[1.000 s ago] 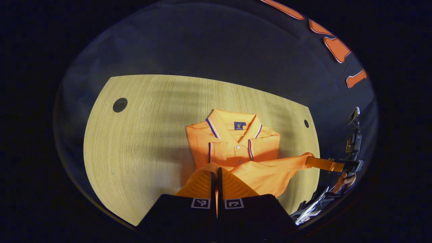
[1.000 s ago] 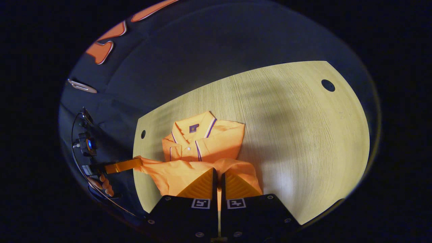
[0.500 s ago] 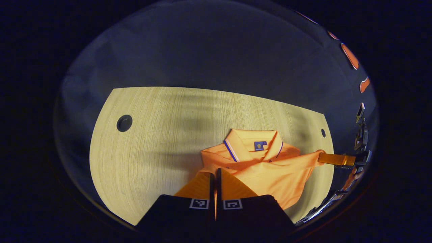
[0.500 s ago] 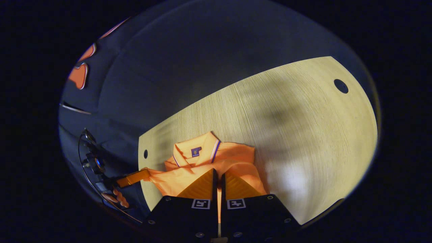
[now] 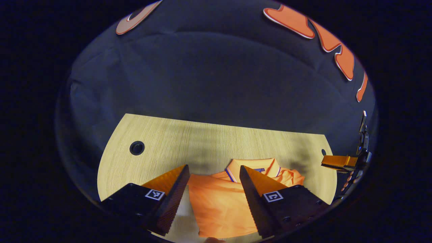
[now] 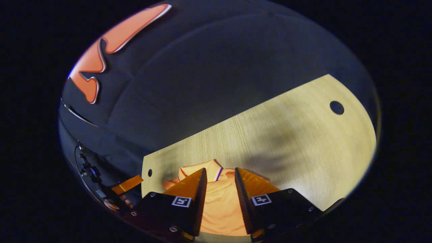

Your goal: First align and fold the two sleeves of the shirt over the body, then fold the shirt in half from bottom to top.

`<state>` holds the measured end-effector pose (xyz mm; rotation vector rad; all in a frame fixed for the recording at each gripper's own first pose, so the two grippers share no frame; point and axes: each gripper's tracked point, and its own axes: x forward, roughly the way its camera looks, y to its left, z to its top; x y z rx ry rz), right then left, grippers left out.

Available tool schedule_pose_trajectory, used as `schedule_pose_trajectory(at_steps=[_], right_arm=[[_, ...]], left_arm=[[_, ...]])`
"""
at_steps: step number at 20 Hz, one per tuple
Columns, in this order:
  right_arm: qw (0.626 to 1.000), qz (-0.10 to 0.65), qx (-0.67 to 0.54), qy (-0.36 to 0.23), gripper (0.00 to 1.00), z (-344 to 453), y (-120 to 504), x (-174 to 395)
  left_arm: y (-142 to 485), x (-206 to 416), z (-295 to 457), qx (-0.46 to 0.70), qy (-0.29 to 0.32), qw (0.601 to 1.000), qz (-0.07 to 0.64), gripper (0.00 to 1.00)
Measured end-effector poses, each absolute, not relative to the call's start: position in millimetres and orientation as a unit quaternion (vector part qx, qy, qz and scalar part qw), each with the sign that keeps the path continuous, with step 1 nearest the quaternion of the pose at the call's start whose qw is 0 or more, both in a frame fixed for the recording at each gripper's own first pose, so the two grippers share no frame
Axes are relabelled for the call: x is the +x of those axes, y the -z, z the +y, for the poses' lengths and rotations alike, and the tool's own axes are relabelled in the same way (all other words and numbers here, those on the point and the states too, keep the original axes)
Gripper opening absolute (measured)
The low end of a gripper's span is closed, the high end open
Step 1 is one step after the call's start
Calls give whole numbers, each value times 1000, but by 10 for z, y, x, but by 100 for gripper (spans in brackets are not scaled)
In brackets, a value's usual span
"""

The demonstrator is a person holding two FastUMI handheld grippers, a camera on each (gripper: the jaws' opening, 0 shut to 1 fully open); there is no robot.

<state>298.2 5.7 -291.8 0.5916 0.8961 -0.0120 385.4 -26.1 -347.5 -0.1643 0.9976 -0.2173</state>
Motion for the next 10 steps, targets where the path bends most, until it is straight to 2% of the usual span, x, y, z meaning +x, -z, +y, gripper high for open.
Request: schedule_pose_trajectory(at_steps=[1,2,3,4,5,6,8,10], right_arm=[[873,411,263,4,56,17,2816,2978],[886,395,243,3,76,-13,2720,2957],[898,378,224,0,70,-34,2597,2948],[908,365,208,-3,78,-32,2483,2905],[917,349,194,-7,82,-26,2335,2866],[925,333,181,-8,89,-31,2190,2826],[941,298,160,-10,96,-15,1887,2741],[952,271,145,-16,97,31,1618,2626]], left_arm=[[3409,3811,-212,-78,100,875,467,96],[3309,3798,-175,-76,97,884,452,96],[3200,3777,-143,-73,95,891,438,96],[3065,3768,-114,-72,95,900,420,96],[2934,3733,-113,-73,96,906,407,96],[2781,3691,-126,-74,100,912,391,96],[2461,3547,-164,-65,105,923,365,96],[2259,3386,-237,-56,114,930,344,96]])
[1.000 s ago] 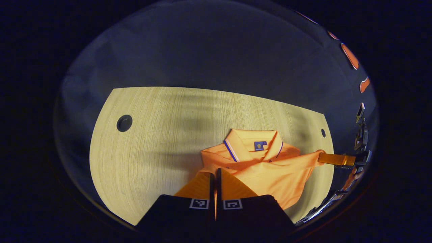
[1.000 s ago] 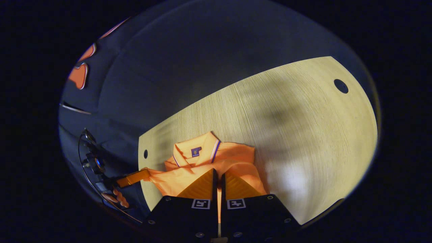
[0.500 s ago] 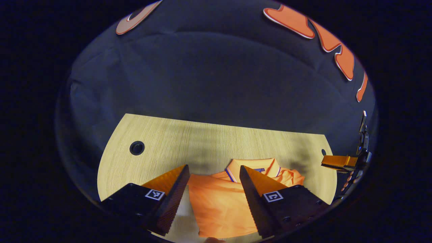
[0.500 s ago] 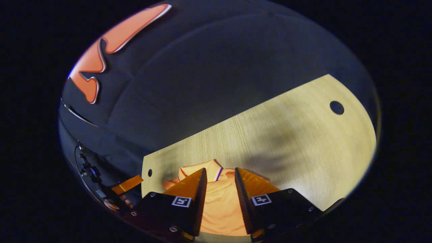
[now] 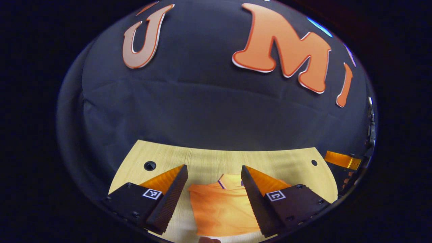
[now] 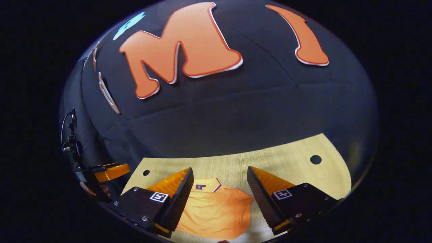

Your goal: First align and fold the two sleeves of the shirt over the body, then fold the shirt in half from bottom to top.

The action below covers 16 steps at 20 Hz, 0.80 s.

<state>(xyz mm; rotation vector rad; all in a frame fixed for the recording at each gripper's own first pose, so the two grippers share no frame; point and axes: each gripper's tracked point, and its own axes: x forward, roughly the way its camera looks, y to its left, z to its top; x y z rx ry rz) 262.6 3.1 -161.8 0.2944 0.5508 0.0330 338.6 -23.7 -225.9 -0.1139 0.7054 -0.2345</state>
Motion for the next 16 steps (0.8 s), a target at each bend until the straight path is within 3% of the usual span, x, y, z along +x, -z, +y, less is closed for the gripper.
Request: schedule_pose_trajectory(at_steps=[9,16], right_arm=[[980,169,98,-26,97,206,745,2091],[990,126,49,-30,98,361,511,1721]], left_arm=[[1426,2606,-384,-43,119,961,247,98],[1118,2233,-328,-57,107,970,210,98]])
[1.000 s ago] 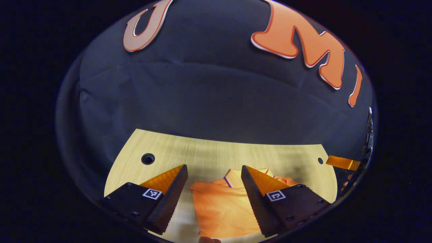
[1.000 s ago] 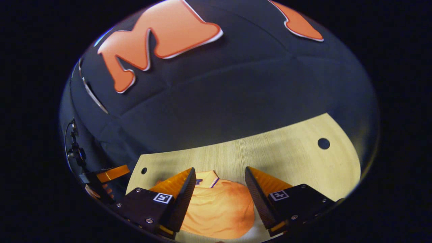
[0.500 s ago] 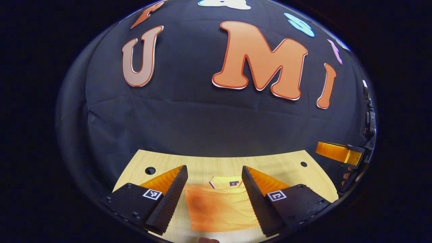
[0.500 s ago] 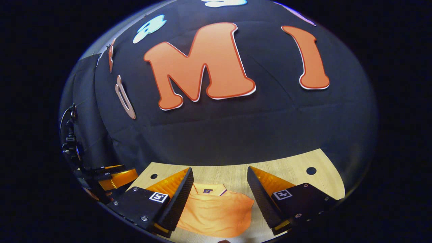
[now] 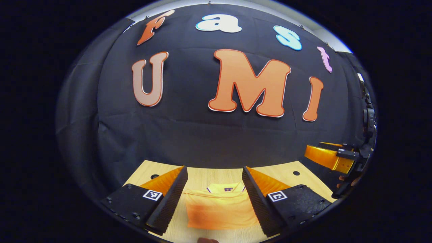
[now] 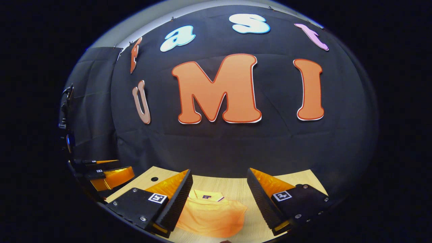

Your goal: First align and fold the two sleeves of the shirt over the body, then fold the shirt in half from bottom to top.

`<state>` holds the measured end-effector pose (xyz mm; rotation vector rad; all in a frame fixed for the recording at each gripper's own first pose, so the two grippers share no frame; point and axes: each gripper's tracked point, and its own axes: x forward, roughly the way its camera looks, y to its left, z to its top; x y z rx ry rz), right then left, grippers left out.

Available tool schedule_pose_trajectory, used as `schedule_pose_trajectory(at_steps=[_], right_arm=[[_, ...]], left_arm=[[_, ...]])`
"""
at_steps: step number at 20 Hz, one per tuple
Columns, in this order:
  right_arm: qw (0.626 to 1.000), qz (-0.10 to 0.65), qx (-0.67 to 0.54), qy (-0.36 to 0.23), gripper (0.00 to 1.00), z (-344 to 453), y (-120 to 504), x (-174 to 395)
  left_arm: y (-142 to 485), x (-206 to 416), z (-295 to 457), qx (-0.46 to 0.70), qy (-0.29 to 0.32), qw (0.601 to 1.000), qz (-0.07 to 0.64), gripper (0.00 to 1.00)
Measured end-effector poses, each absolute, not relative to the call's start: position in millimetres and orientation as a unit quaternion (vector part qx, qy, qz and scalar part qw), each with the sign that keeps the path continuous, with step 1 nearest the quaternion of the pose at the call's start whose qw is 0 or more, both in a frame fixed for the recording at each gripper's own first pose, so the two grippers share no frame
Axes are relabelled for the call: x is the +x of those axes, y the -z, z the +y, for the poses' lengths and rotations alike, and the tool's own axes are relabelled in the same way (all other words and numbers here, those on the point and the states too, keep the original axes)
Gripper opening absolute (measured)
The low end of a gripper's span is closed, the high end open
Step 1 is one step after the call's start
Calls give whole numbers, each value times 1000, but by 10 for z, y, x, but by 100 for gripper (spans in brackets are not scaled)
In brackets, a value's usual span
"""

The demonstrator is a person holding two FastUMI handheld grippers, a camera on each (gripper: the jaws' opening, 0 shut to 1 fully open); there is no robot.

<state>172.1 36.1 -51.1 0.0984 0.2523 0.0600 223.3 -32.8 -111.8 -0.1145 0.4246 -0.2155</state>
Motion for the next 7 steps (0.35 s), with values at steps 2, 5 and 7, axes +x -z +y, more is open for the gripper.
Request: schedule_pose_trajectory(at_steps=[2,5,7], right_arm=[[992,113,43,-29,100,402,425,1621],[995,91,45,-26,98,434,314,1514],[996,77,38,-26,98,443,266,1439]], left_arm=[[1043,2113,-324,-59,101,973,198,97],[891,2010,-309,-56,96,982,156,97],[845,1896,-349,-49,102,984,138,97]])
